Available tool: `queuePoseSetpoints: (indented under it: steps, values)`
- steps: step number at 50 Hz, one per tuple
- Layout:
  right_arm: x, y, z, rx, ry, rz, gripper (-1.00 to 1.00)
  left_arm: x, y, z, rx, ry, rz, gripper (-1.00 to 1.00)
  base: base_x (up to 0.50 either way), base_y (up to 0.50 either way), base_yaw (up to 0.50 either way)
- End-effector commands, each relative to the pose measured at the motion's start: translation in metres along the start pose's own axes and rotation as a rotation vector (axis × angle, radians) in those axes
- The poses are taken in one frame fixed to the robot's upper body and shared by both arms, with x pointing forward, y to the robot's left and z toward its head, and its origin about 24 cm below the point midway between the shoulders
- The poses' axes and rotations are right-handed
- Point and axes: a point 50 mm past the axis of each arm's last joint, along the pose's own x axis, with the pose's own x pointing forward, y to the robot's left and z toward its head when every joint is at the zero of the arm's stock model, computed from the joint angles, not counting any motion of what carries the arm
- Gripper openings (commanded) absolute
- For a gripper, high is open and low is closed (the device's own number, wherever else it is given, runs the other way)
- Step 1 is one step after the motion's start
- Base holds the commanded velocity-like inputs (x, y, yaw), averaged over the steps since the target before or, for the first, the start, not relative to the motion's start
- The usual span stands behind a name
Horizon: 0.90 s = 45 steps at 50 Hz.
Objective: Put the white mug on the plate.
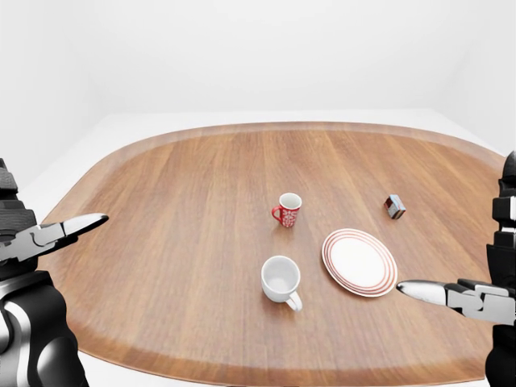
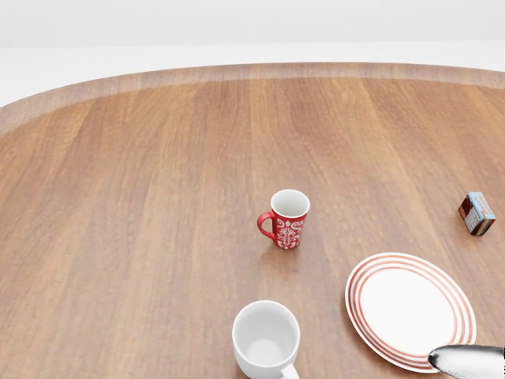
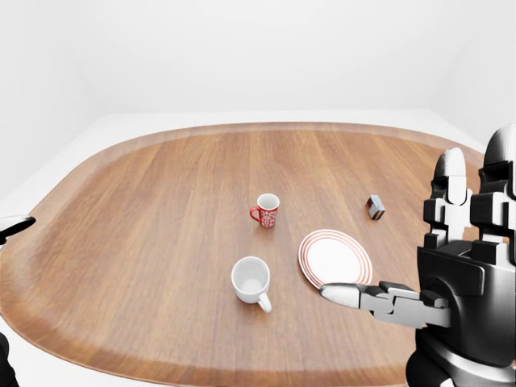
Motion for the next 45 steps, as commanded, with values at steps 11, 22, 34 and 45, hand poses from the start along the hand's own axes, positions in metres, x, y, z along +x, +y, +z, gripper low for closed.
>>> queuePoseSetpoints:
  steps: [11, 22, 34, 45]
  values:
    - [0.044, 0.051, 0.045, -0.15, -0.471, 0.343, 1.0, -0.001, -0.002, 0.001, 0.0, -0.004, -0.004, 1.0, 0.0, 0.0, 0.0]
    - [0.118, 0.113, 0.0, -0.613, -0.353, 0.763, 1.0, 0.0, -0.003, 0.001, 0.0, -0.007, -0.007, 1.0, 0.0, 0.0, 0.0]
    - [0.181, 0.153, -0.118, -0.737, 0.274, 0.992, 1.0, 0.001, -0.003, 0.002, 0.001, -0.013, -0.003, 1.0, 0.0, 0.0, 0.0]
    - [0.16, 0.176, -0.174, -0.926, 0.536, 1.17, 1.0, 0.0, -0.004, 0.001, 0.003, -0.009, -0.01, 1.0, 0.0, 0.0, 0.0]
